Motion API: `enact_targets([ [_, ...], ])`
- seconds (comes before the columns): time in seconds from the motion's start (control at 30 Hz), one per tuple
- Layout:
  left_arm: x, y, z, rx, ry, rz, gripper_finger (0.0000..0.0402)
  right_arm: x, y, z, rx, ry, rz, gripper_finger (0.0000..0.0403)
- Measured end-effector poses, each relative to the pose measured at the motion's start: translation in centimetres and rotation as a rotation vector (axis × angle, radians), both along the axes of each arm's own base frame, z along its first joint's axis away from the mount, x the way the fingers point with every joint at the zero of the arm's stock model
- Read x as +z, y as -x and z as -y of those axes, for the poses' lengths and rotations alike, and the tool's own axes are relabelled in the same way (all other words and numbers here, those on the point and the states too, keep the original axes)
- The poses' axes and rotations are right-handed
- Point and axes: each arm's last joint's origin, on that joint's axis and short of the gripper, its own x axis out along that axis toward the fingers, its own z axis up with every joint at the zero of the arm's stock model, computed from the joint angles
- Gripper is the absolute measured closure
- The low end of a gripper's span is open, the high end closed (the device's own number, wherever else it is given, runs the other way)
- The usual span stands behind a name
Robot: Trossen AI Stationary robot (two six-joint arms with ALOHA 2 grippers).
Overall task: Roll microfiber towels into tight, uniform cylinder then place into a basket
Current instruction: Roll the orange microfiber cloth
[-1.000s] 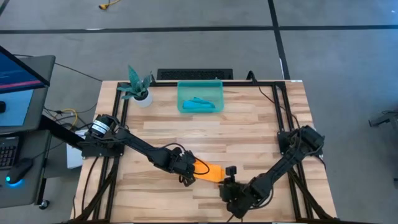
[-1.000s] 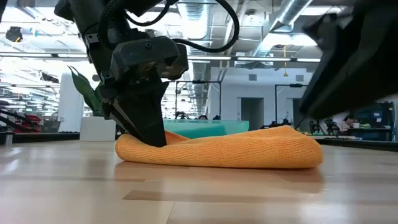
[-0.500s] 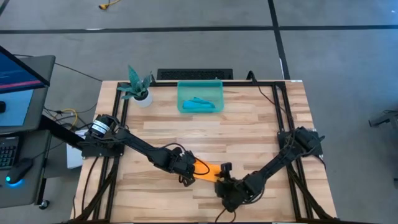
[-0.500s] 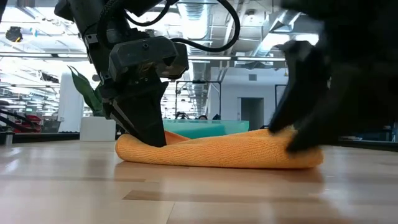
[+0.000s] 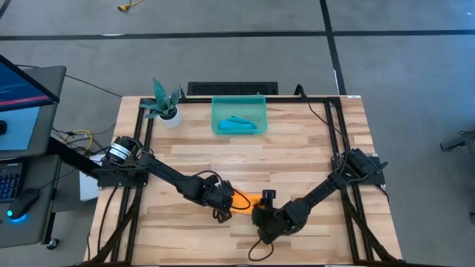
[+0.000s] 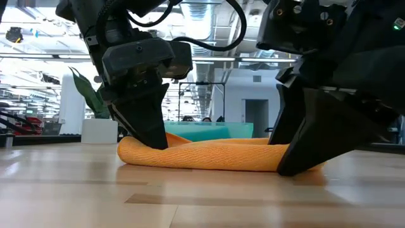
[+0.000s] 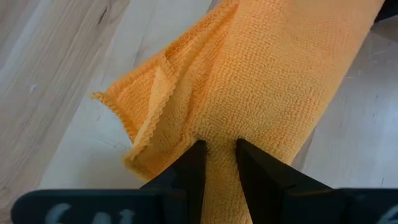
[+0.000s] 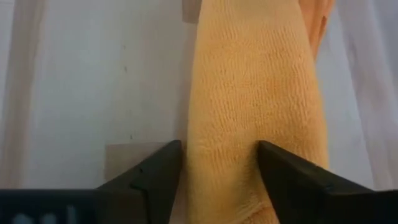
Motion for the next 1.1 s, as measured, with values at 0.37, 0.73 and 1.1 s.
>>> enact_targets([
  [0.37,-0.1,0.1,0.0,-0.013,0.013,-0.021,0.0315,-0.1,0.1,0.1,0.014,-0.014,-0.029,0.0362],
  [0.73,1.4,1.8,0.9,-0.103,-0.047,-0.063,0.0315,-0.1,0.2,0.0,0.022,0.002,-0.044,0.0371],
  [1.1,5.3,5.2,5.4,-0.351,-0.391,0.105,0.0315,0.1,0.1,-0.1,0.026,-0.006,-0.056,0.0364],
])
